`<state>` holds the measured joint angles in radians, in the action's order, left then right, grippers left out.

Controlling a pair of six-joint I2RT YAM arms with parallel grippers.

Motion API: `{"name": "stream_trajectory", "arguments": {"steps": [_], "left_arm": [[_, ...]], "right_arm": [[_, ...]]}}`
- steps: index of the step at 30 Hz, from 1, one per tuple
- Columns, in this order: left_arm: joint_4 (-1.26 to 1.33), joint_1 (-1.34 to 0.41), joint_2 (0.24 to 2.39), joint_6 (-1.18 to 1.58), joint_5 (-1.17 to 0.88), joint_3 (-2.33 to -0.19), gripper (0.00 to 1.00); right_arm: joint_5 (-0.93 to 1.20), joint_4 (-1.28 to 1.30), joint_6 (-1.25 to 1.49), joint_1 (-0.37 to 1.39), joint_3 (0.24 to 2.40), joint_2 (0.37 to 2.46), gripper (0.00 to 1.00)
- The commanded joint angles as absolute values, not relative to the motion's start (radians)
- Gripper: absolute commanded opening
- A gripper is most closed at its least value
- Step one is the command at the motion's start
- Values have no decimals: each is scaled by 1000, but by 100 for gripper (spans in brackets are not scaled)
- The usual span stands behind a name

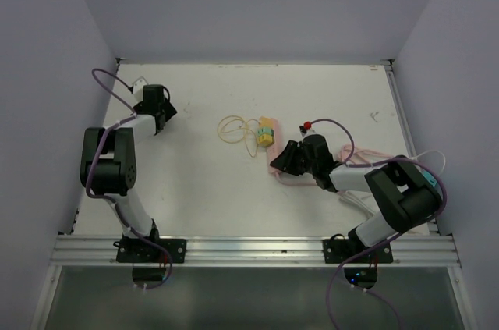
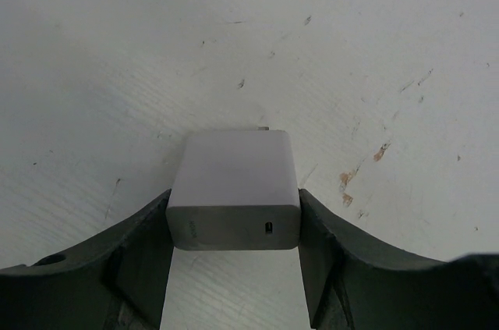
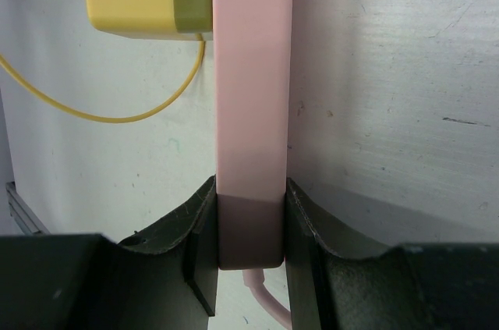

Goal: Pull the plug off the socket

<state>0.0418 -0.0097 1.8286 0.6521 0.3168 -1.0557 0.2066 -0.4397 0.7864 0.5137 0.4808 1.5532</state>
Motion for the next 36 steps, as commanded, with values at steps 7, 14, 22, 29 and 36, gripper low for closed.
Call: {"name": "stream_trajectory", "arguments": {"steps": [7,14,22,29,36], "left_arm": [[17,-12,1741,690,238,-943,78],[-40,-12,1619,729,134,-888,100],[-61,-95,1346,741,-142,-744,99],[-17,-343,1186,874,-233,-640,96],[54,-500,1177,949,-184,-707,95]], "right_arm": [[213,-170,695,512,445,1568,0],[224,-129,673,512,443,1542,0],[232,-43,643,512,445,1487,0],[233,-35,637,512,449,1503,0],[244,-54,640,514,454,1546,0]]}}
